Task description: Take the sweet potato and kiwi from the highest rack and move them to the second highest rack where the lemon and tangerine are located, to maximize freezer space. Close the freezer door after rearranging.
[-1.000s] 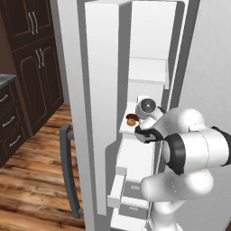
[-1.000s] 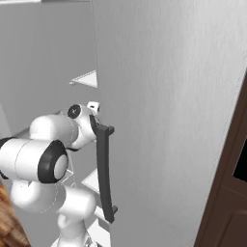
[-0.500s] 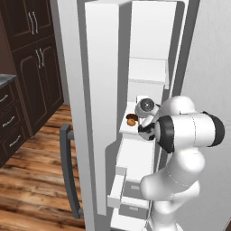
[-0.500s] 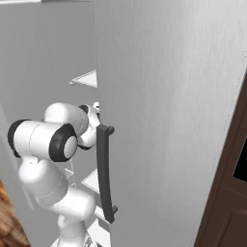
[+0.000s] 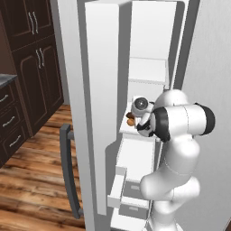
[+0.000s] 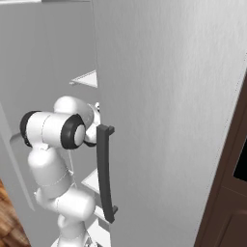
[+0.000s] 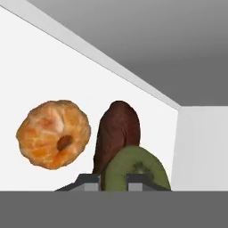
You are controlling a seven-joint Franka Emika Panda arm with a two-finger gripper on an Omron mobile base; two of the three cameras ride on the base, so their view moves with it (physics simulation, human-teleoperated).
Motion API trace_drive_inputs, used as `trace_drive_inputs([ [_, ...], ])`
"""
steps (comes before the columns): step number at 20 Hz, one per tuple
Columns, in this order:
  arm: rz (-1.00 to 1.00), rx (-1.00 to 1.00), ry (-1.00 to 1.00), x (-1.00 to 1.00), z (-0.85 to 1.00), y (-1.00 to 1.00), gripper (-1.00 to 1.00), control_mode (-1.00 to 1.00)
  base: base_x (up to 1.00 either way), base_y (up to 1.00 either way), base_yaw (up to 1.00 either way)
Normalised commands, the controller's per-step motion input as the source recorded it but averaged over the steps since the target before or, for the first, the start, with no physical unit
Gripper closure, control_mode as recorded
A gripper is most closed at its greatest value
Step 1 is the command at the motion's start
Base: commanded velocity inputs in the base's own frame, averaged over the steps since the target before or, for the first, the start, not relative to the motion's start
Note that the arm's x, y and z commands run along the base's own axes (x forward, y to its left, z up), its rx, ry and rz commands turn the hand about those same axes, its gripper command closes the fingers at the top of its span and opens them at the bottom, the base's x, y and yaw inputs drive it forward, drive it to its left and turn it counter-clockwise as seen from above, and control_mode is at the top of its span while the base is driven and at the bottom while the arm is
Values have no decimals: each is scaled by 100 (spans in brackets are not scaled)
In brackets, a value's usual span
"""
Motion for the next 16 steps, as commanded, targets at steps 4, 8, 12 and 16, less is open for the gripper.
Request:
trace_drive_inputs([
  [4,0,0,-1,37,-38,0,100,-100,0,0,0],
  [8,0,0,-1,20,-32,-2,-100,-100,0,0,0],
  [12,0,0,-6,0,-12,-9,-100,-100,0,0,0],
  [16,0,0,-6,-6,0,-1,-100,-100,0,0,0],
])
